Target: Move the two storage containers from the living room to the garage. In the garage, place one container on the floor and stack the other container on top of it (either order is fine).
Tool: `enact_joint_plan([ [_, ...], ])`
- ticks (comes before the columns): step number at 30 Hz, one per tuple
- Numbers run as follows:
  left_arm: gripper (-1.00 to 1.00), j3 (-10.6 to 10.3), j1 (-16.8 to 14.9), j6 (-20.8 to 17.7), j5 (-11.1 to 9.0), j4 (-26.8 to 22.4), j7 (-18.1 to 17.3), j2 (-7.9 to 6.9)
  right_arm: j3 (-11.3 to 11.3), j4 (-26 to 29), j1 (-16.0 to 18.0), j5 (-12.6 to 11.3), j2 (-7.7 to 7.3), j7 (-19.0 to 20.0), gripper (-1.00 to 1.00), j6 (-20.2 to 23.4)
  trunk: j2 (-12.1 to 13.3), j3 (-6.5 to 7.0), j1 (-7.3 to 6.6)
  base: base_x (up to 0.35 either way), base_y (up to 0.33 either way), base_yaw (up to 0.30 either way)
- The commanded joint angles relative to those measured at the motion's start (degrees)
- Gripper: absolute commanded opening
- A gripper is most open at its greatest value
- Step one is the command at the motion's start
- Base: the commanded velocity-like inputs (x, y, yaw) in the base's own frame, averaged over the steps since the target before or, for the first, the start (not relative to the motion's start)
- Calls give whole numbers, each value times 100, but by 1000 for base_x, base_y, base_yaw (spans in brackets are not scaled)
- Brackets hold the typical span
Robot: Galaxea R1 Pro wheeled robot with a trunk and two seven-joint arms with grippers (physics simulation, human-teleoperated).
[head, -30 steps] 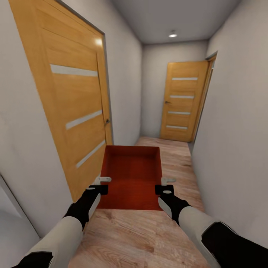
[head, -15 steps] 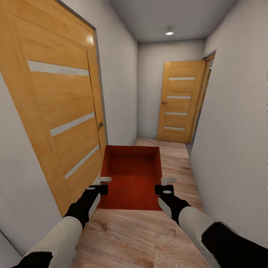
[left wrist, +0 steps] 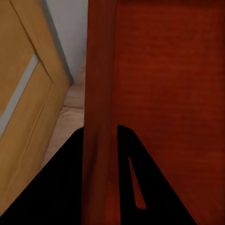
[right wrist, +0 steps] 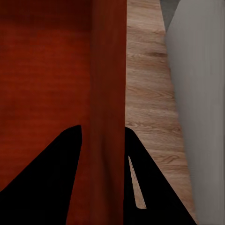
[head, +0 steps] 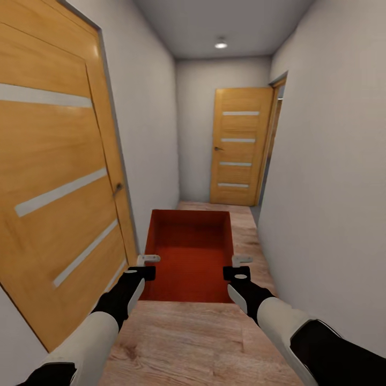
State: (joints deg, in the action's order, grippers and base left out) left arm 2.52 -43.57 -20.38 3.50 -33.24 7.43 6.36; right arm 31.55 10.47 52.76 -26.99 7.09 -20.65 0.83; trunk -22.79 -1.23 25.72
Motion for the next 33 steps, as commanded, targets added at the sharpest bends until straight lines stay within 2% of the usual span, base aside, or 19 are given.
enact_joint_plan([
  [1, -100, 72, -2, -27, -33, 2, -23, 49, -95, 69, 7, 80, 3, -1, -100, -74, -13, -12, 7, 323, 0, -51],
  [33, -100, 69, -2, -27, -33, 2, -23, 50, -97, 69, 7, 78, -6, -1, -100, -74, -13, -12, 7, 323, 0, -2],
])
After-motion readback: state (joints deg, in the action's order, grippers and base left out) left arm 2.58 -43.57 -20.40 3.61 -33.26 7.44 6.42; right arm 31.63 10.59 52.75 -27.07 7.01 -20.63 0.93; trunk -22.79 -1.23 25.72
